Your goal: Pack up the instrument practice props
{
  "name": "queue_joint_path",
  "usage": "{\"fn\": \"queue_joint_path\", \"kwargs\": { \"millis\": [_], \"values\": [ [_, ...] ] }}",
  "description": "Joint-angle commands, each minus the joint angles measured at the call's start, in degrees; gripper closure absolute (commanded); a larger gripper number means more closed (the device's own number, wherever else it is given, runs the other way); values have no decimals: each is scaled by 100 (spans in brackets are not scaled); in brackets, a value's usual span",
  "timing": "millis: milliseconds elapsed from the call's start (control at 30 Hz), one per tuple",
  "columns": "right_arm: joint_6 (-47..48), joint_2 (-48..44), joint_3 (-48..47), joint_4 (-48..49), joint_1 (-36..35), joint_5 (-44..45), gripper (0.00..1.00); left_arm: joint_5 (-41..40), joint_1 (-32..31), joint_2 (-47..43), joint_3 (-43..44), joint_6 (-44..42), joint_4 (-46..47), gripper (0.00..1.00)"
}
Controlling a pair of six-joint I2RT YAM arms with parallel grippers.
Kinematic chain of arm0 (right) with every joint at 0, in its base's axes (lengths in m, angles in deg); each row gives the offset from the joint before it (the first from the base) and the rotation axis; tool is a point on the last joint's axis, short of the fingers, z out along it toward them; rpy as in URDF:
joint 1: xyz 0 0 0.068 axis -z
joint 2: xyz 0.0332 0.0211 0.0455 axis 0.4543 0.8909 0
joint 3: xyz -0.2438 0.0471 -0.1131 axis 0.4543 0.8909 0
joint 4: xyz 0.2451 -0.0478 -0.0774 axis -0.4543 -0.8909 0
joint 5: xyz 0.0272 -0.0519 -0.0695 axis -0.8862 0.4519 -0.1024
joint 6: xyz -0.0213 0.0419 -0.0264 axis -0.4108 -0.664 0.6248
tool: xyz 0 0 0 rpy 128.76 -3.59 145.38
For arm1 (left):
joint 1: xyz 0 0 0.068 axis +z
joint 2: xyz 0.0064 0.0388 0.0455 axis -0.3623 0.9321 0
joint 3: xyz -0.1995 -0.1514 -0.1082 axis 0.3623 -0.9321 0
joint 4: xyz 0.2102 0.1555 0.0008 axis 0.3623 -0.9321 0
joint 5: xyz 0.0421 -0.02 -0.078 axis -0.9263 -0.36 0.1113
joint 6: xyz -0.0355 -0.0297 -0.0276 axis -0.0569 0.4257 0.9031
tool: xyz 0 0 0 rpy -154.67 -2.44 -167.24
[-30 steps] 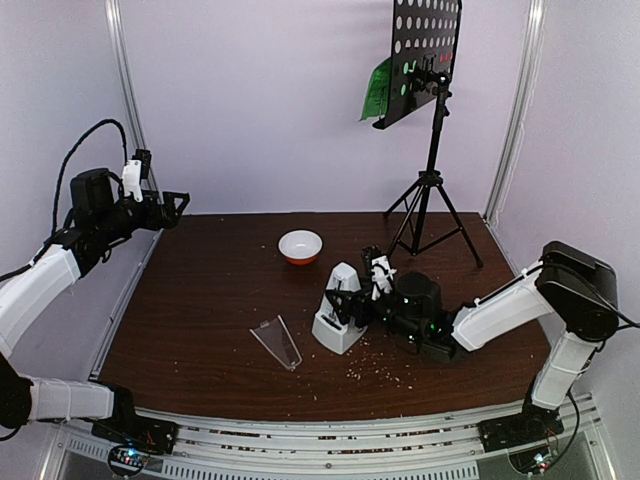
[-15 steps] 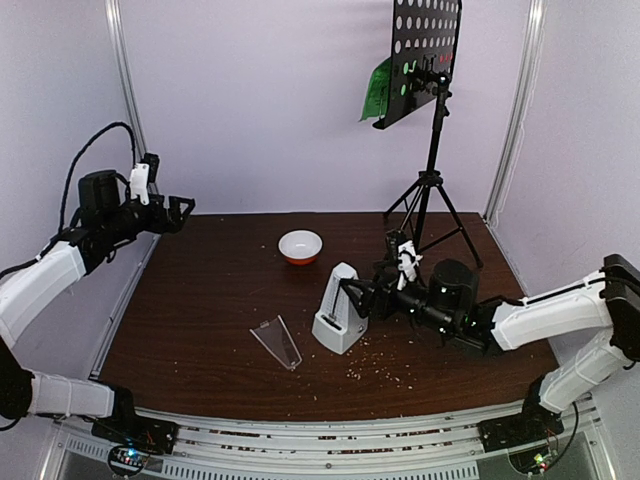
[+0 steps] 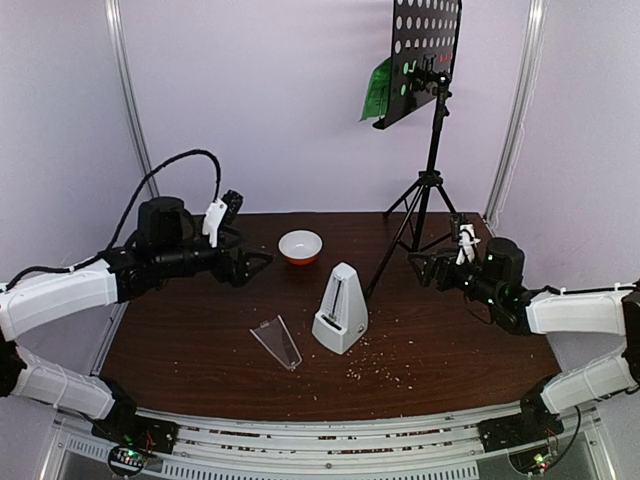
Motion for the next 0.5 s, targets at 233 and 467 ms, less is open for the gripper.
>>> {"fn": "queue_joint_path", "kwargs": {
  "millis": [233, 467],
  "values": [
    [-358, 459, 635, 1156, 373, -784, 0, 506, -852, 910, -317, -16, 1656, 2],
    [-371, 170, 918, 1435, 375, -669, 0, 779, -1085, 1392, -380, -38, 2250, 2]
  ]
}}
